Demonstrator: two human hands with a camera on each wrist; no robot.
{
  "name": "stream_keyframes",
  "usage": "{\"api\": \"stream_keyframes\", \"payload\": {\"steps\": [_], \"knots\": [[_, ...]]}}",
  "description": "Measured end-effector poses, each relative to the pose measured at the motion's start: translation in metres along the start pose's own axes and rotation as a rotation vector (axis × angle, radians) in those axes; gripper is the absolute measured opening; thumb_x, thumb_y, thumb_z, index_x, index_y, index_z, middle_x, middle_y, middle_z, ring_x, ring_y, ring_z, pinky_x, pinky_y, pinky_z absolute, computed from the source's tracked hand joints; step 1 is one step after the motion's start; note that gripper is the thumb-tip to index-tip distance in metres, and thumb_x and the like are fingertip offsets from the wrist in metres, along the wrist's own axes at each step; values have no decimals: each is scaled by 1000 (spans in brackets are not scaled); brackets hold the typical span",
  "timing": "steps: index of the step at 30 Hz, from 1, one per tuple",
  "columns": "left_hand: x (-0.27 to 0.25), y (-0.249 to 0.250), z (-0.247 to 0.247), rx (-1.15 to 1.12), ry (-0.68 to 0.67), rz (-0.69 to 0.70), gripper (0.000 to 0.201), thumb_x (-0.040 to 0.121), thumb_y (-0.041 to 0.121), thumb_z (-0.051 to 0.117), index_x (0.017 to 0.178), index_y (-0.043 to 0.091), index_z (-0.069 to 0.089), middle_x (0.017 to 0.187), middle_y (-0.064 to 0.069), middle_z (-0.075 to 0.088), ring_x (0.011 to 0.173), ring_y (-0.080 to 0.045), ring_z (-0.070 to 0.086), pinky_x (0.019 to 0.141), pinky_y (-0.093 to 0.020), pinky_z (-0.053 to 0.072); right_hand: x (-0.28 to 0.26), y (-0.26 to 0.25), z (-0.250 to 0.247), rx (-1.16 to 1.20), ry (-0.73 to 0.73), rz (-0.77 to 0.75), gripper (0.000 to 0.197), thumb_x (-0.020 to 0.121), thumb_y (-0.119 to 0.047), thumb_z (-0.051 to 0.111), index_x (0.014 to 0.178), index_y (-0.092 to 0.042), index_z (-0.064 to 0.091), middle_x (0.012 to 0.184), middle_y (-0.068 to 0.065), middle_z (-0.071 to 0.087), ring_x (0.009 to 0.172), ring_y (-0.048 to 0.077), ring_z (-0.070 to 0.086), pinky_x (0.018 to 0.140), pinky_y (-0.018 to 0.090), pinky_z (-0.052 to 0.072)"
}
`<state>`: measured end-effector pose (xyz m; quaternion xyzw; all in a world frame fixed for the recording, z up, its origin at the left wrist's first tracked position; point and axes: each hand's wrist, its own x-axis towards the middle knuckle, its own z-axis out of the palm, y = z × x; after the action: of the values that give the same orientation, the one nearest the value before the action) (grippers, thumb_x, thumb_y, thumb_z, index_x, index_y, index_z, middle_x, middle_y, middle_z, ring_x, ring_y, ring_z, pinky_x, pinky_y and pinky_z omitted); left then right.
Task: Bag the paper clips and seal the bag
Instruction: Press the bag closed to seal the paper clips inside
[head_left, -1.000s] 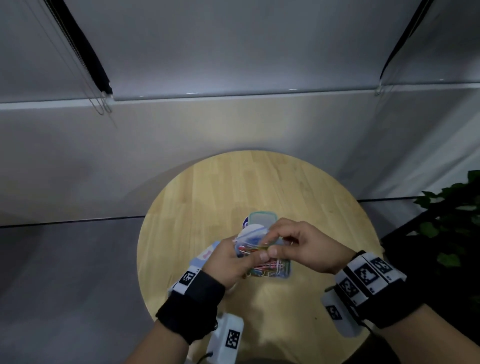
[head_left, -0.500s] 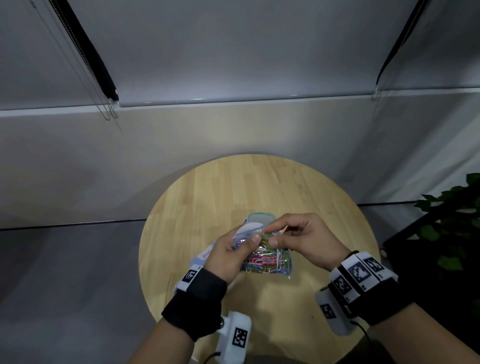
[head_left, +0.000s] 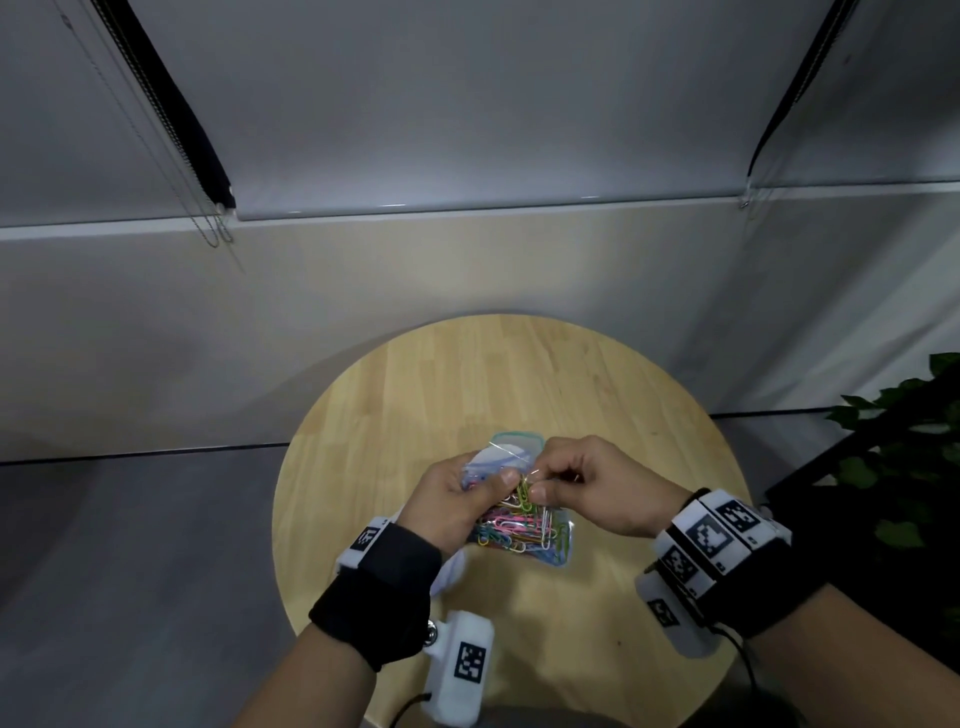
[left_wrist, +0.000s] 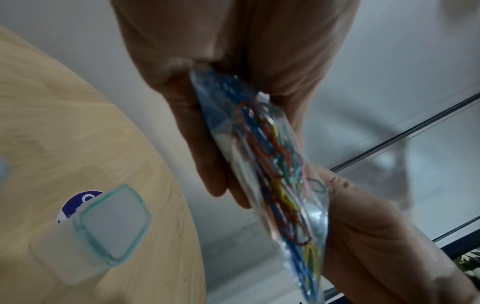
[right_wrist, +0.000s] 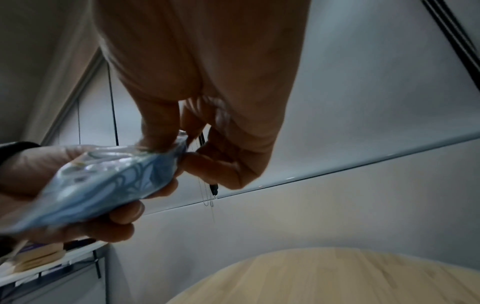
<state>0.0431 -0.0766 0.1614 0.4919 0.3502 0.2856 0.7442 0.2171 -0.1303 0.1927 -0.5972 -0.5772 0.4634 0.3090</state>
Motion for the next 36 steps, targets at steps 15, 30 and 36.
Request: {"api": "stream_keyframes", "payload": {"steps": [15, 30, 36], "knots": [[7, 12, -2, -49, -12, -12, 21, 87, 5, 56, 105, -2, 63, 78, -11, 72, 68, -21, 68, 57, -28, 55, 5, 1, 8, 444, 135, -81, 25, 72, 8, 71, 87, -12, 70, 89, 6, 65, 80, 12, 69, 71, 22, 56], [9, 7, -17, 20, 39, 27, 22, 76, 23, 68, 91, 8, 72, 76, -9, 71, 71, -24, 66, 66, -34, 53, 18, -3, 4, 112, -70, -65, 19, 82, -3, 66, 92, -19, 72, 91, 4, 59, 87, 11, 60, 83, 23, 49], [11, 7, -15, 11, 53, 58, 28, 77, 22, 63, 97, 3, 70, 84, -17, 69, 77, -28, 65, 72, -37, 53, 14, 5, 11, 391, 183, -87, 22, 66, 10, 75, 81, -7, 76, 75, -2, 70, 78, 14, 68, 74, 28, 57]]}}
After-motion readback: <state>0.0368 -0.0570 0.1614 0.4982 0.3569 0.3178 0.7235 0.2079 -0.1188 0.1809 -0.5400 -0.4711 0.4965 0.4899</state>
